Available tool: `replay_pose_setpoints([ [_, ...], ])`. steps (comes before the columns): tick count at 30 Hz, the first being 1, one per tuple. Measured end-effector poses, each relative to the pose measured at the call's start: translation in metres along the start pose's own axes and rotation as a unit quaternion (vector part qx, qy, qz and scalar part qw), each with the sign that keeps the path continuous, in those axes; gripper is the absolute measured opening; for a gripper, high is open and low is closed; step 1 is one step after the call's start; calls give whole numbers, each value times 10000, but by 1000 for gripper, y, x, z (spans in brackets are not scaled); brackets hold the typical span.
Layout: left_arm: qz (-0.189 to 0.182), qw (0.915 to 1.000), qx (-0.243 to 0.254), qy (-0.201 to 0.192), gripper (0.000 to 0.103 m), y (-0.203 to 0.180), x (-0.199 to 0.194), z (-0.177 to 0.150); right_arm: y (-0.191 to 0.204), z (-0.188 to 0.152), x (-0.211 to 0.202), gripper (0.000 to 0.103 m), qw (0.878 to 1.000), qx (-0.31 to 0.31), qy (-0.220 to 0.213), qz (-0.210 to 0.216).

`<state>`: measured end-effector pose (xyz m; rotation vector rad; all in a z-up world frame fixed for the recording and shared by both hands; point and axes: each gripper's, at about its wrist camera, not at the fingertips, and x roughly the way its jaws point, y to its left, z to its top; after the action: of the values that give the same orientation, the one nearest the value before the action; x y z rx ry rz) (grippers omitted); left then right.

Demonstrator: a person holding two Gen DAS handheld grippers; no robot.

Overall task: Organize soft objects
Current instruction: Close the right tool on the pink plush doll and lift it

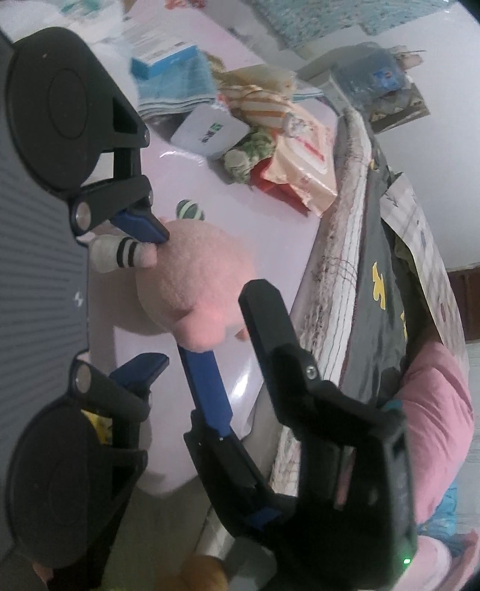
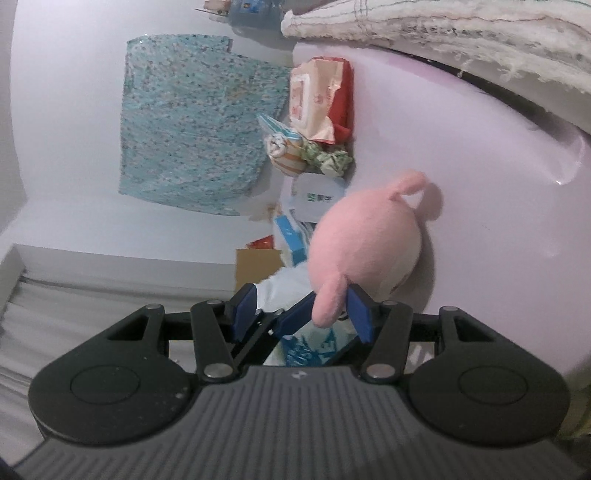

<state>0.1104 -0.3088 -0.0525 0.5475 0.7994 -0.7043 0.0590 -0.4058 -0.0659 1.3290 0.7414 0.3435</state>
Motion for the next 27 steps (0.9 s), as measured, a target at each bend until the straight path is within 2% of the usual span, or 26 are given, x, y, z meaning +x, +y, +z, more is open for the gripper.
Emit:
replay_pose_setpoints([
  [5,346,9987,364,-13,68,-8,10,9,-4,7,-2,54,9999,112,13,115],
  [9,526,9975,473,2,66,-10,18,14,-5,12,-1,54,9997,147,-14,178],
  [13,474,9980,426,-40,63,-5,20,20,-11,16,-7,54,9993,184,-169,271],
  [16,434,9986,304,-35,62,-1,20,22,-20,17,-14,59,9983,280,-407,318],
  [20,295,9995,-134,45,60,14,20,28,-40,16,-24,73,9951,529,-807,198],
  [22,99,9982,-581,135,60,28,19,32,-46,16,-25,72,9935,589,-934,265],
  [23,6,9968,-783,171,60,35,18,33,-45,16,-25,74,9931,566,-974,330],
  [27,-366,9883,-1468,169,60,60,7,37,-38,19,-18,76,9933,350,-1077,240],
])
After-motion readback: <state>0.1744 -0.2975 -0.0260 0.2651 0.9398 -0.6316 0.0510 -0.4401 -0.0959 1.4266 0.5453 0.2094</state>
